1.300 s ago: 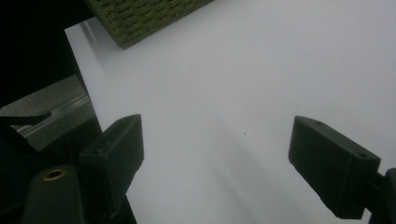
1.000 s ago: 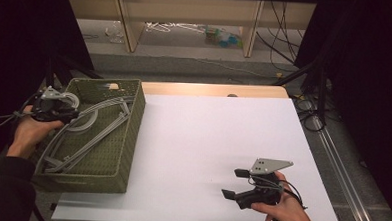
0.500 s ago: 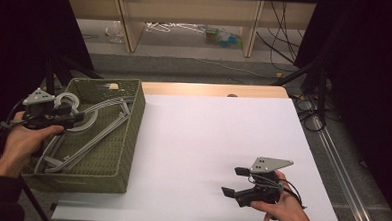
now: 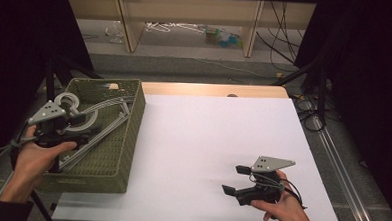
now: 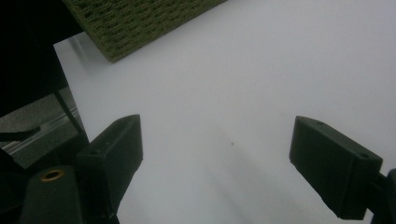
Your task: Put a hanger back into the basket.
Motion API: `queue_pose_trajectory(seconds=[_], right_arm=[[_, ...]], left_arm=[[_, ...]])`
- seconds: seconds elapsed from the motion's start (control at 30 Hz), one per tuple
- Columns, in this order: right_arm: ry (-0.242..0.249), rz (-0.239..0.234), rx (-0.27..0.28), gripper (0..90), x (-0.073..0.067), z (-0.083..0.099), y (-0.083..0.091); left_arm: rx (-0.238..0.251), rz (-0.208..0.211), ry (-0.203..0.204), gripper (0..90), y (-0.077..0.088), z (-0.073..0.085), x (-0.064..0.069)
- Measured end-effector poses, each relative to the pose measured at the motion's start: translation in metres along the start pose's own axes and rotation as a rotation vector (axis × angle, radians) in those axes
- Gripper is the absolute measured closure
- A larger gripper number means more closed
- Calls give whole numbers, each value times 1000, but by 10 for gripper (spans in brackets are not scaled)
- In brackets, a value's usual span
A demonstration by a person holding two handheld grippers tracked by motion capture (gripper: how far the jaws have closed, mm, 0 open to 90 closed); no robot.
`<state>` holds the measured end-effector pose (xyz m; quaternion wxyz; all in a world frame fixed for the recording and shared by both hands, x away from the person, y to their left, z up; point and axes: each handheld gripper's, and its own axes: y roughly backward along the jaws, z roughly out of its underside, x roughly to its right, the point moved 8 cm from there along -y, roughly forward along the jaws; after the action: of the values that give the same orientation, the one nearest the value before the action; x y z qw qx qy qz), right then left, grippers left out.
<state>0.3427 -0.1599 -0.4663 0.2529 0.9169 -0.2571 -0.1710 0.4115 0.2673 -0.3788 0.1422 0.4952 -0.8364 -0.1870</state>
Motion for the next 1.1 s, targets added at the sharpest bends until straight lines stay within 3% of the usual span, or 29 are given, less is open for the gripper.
queue_pose_trajectory(seconds=[0.13,0.3,0.37,0.4,0.43,0.57,0.7,0.77,0.93,1.03,1.1], right_arm=[[0,6,4,181,1,0,0],[-5,7,5,177,0,0,0],[-4,4,7,174,0,0,0],[-4,5,9,173,0,-1,0],[-6,6,11,173,0,-1,1],[-2,10,25,172,1,-2,0],[-2,25,31,172,2,-3,1],[-10,12,37,172,1,-3,1],[-6,35,49,172,3,-4,3],[-2,34,72,172,2,-5,3],[-7,38,52,172,1,-4,4]], left_arm=[[26,37,-19,294,-3,2,22],[17,93,-61,254,-10,7,50],[14,103,-68,221,-12,8,58],[17,111,-52,203,-14,9,64],[16,121,-68,203,-14,9,66],[19,146,-52,171,-17,11,81],[24,162,-82,172,-21,15,94],[26,173,-74,172,-24,18,100],[43,198,-68,172,-25,25,117],[42,230,-100,172,-27,32,130],[50,235,-122,171,-27,35,135]])
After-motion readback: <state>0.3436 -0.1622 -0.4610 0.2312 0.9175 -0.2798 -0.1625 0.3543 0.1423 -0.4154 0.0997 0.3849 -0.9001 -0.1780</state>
